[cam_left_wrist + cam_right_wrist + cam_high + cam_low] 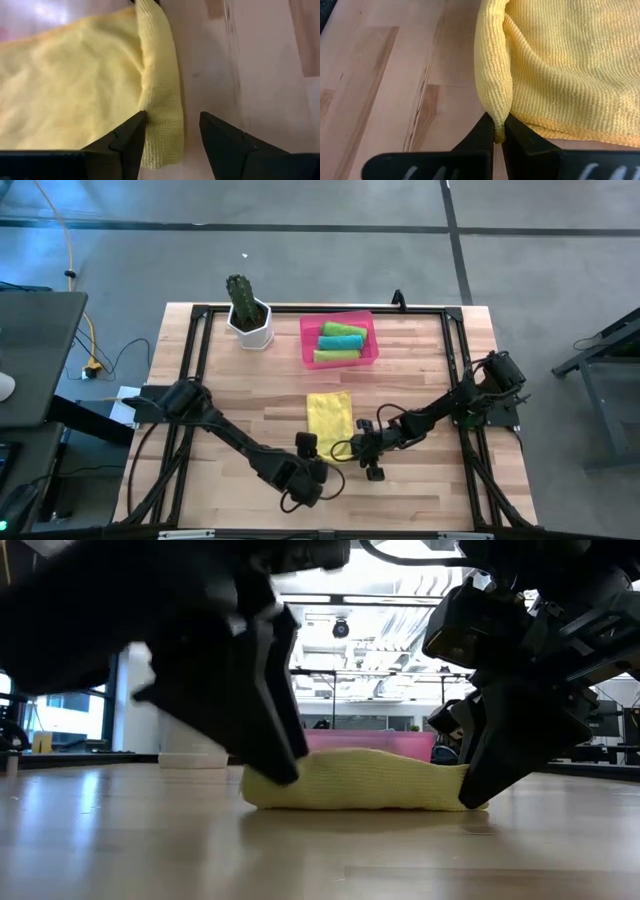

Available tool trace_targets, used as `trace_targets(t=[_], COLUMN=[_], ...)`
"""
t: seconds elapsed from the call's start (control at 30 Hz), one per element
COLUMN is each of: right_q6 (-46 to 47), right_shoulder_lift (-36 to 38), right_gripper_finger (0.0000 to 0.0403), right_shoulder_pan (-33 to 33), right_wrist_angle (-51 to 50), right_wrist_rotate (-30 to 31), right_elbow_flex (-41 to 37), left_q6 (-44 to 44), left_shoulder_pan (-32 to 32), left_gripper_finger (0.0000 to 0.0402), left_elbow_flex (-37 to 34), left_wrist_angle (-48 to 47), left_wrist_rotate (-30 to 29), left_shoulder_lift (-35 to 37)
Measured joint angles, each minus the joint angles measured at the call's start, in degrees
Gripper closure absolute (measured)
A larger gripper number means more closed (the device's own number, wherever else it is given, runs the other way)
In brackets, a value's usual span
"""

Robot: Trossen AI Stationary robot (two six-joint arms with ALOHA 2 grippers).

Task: Roll microfiber towels into tight, uniform cylinder then place into a basket
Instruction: Roll the yellow microfiber cloth

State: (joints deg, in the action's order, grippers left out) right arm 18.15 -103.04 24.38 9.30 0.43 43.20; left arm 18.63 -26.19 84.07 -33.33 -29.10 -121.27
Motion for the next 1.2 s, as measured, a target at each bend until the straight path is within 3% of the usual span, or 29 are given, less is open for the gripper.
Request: trace_targets(t=[0.47, 0.6, 0.83, 1.03, 1.2], right_q6=[-0.09, -2.93, -10.36, -18.22, -21.22], right_shoulder_lift=[-0.02, 1.03, 7.46, 9.33, 7.76], right_gripper_finger=[0.0397, 0.0374, 0.0279, 0.0244, 0.0249], right_shoulder_pan=[0.0, 0.05, 0.12, 4.3, 9.3], right_wrist_angle=[0.67, 0.41, -1.43, -0.24, 1.76], right_wrist_rotate=[0.0, -0.13, -0.9, 1.46, 9.92], right_elbow_flex=[0.0, -0.1, -0.2, -0.11, -0.11], left_q6=[2.95, 4.96, 8.32, 11.16, 11.92], left_shoulder_pan=[3.05, 3.78, 4.01, 3.95, 3.95], left_gripper_finger=[0.0231, 0.0267, 0.0383, 0.0384, 0.0395], left_elbow_flex=[0.2, 0.24, 0.17, 0.1, 0.09], left_wrist_angle=[-1.2, -1.31, -1.35, -1.15, -0.98], left_wrist_rotate=[6.56, 11.18, 15.13, 15.38, 15.54], left_shoulder_lift=[-2.04, -2.04, -2.15, -2.21, -2.21])
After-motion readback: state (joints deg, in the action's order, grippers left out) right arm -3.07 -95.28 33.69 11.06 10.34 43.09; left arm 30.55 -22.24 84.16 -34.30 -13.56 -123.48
